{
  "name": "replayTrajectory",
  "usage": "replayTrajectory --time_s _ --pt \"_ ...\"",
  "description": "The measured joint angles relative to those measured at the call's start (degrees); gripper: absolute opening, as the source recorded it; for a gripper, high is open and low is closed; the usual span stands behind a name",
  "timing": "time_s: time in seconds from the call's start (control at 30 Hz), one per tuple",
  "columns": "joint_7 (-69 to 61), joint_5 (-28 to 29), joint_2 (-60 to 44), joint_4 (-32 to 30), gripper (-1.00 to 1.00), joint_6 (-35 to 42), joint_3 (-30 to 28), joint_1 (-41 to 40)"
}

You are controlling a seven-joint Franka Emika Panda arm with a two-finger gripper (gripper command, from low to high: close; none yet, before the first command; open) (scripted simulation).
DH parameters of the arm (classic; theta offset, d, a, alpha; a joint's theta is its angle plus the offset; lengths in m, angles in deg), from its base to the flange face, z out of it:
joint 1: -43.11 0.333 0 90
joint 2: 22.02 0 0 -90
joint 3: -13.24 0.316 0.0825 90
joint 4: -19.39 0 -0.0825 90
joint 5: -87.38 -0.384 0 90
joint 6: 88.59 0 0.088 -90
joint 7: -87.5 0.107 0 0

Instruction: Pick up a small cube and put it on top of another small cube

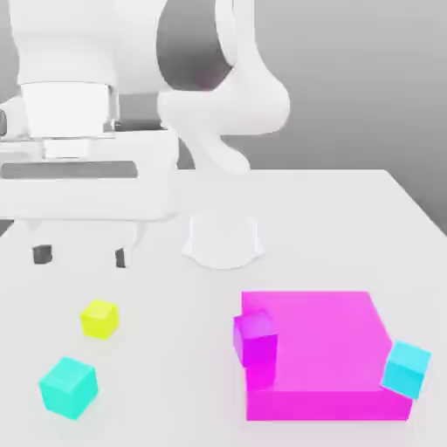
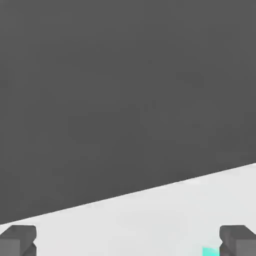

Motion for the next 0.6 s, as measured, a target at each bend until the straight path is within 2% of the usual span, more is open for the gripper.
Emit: replayTrajectory --time_s 0.27,0.4,0.43,0.6 --pt "-2.7 -1.6 -16.3 -2.7 0.00 -7.0 -1.6 -5.1" --pt "-6.2 -6.1 -24.6 -1.4 0.00 -13.1 2.5 -8.7" --pt "-7.0 -7.1 -26.3 -1.0 -1.00 -14.4 3.6 -9.6" --pt "-6.9 -7.0 -26.3 -1.0 -1.00 -14.4 3.6 -9.7"
